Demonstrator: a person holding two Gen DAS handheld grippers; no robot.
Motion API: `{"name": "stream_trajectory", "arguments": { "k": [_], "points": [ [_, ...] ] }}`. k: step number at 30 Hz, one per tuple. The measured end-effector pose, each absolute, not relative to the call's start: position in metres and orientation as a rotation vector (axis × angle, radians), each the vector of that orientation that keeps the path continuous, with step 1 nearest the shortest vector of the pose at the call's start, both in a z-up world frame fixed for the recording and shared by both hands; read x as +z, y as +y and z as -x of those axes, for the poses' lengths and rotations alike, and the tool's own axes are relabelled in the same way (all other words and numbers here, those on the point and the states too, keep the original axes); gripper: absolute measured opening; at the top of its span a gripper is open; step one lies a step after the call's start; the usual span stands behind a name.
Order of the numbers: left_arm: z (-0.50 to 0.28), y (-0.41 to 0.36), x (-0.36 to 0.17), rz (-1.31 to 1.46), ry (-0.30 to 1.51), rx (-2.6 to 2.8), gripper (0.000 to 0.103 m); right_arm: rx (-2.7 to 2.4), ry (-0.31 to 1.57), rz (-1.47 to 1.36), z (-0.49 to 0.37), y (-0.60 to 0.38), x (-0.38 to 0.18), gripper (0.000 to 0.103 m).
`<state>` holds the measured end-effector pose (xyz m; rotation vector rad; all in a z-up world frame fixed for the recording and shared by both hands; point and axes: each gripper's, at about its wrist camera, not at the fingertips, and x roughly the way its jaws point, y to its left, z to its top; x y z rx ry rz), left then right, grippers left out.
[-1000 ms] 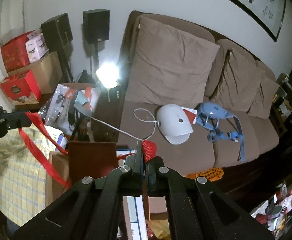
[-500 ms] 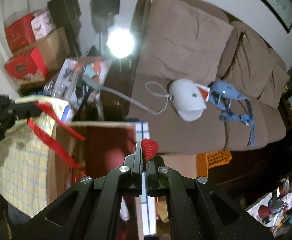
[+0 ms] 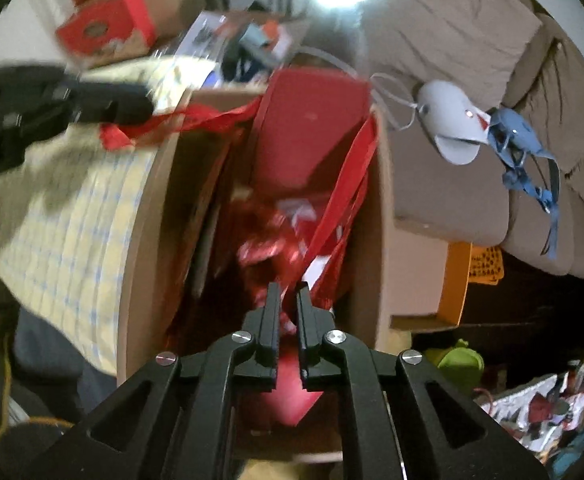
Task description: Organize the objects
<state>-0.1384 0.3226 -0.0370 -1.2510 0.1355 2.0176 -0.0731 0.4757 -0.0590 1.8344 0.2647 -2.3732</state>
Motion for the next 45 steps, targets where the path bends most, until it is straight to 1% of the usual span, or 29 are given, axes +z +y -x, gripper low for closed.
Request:
{"name": "stream_trajectory", "arguments": {
  "k": [1, 2, 3, 5, 6, 7, 8, 10, 11, 12, 15, 16, 18, 21, 25, 26, 28, 29, 30, 31, 32, 35, 37, 39, 41, 43, 45],
  "points": [
    [0.135, 0.322, -0.039, 1.268, 0.130, 2.008, 0.010, -2.367, 0.280, -1.836, 0.066, 0.471, -0.061, 0.009],
    [0.132, 0.321, -0.040, 1.279, 0.126, 2.002, 0.017, -2.362, 0.288, -1.839, 0.063, 0.468, -0.061, 0.012],
    [0.128, 0.319, -0.040, 1.292, 0.122, 1.999, 0.021, -2.352, 0.295, -1.846, 0.057, 0.465, -0.060, 0.016],
    [0.119, 0.315, -0.036, 1.302, 0.119, 2.001, 0.032, -2.348, 0.309, -1.844, 0.046, 0.459, -0.054, 0.023],
    [0.112, 0.312, -0.032, 1.298, 0.120, 2.000, 0.034, -2.349, 0.313, -1.839, 0.040, 0.456, -0.051, 0.025],
    [0.105, 0.309, -0.027, 1.287, 0.121, 1.995, 0.037, -2.346, 0.316, -1.835, 0.033, 0.453, -0.048, 0.026],
    [0.101, 0.308, -0.023, 1.278, 0.122, 1.990, 0.039, -2.339, 0.321, -1.835, 0.025, 0.450, -0.044, 0.027],
    [0.090, 0.304, -0.009, 1.246, 0.126, 1.988, 0.048, -2.337, 0.329, -1.833, 0.011, 0.445, -0.039, 0.028],
    [0.082, 0.302, -0.001, 1.223, 0.132, 1.992, 0.051, -2.340, 0.328, -1.828, 0.003, 0.442, -0.035, 0.029],
    [0.078, 0.300, 0.004, 1.206, 0.137, 1.997, 0.056, -2.347, 0.319, -1.819, -0.004, 0.440, -0.031, 0.031],
    [0.063, 0.294, 0.022, 1.154, 0.151, 2.016, 0.063, -2.382, 0.254, -1.802, -0.028, 0.435, -0.020, 0.034],
    [0.059, 0.292, 0.026, 1.141, 0.153, 2.019, 0.067, -2.395, 0.214, -1.809, -0.035, 0.435, -0.016, 0.035],
    [0.049, 0.289, 0.035, 1.096, 0.186, 2.046, 0.068, -2.402, 0.114, -1.834, -0.044, 0.439, -0.012, 0.046],
    [0.035, 0.286, 0.045, 1.024, 0.252, 2.137, 0.069, -2.438, -0.019, -1.859, -0.056, 0.450, -0.004, 0.048],
    [0.018, 0.282, 0.054, 1.009, 0.232, 2.149, 0.077, -2.565, -0.011, -1.848, -0.070, 0.460, 0.012, 0.050],
    [0.014, 0.281, 0.055, 1.006, 0.229, 2.152, 0.080, -2.595, -0.025, -1.838, -0.073, 0.464, 0.017, 0.052],
    [0.007, 0.281, 0.058, 0.995, 0.235, 2.157, 0.081, -2.647, -0.063, -1.814, -0.078, 0.470, 0.026, 0.059],
    [0.002, 0.280, 0.060, 0.983, 0.246, 2.160, 0.082, -2.701, -0.091, -1.791, -0.082, 0.473, 0.033, 0.066],
    [-0.002, 0.278, 0.061, 0.974, 0.248, 2.168, 0.082, -2.757, -0.104, -1.767, -0.085, 0.476, 0.038, 0.070],
    [-0.007, 0.276, 0.062, 0.962, 0.241, 2.185, 0.085, -2.798, -0.108, -1.749, -0.087, 0.479, 0.041, 0.071],
    [-0.011, 0.274, 0.063, 0.957, 0.236, 2.194, 0.091, -2.866, -0.107, -1.715, -0.091, 0.479, 0.045, 0.072],
    [-0.025, 0.268, 0.065, 0.947, 0.217, 2.226, 0.097, -3.001, -0.080, -1.624, -0.103, 0.472, 0.051, 0.077],
    [-0.032, 0.266, 0.064, 0.952, 0.219, 2.250, 0.100, -3.085, -0.174, -1.521, -0.117, 0.465, 0.052, 0.080],
    [-0.037, 0.262, 0.064, 0.954, 0.214, 2.253, 0.100, -3.139, -0.222, -1.455, -0.128, 0.455, 0.050, 0.083],
    [-0.043, 0.261, 0.065, 0.955, 0.219, 2.232, 0.100, -3.166, -0.207, -1.440, -0.136, 0.440, 0.044, 0.083],
    [-0.049, 0.261, 0.065, 0.969, 0.241, 2.236, 0.102, -3.189, -0.196, -1.419, -0.144, 0.428, 0.039, 0.087],
    [-0.055, 0.261, 0.065, 0.969, 0.252, 2.242, 0.102, -3.203, -0.179, -1.408, -0.152, 0.410, 0.032, 0.087]
  ]
}}
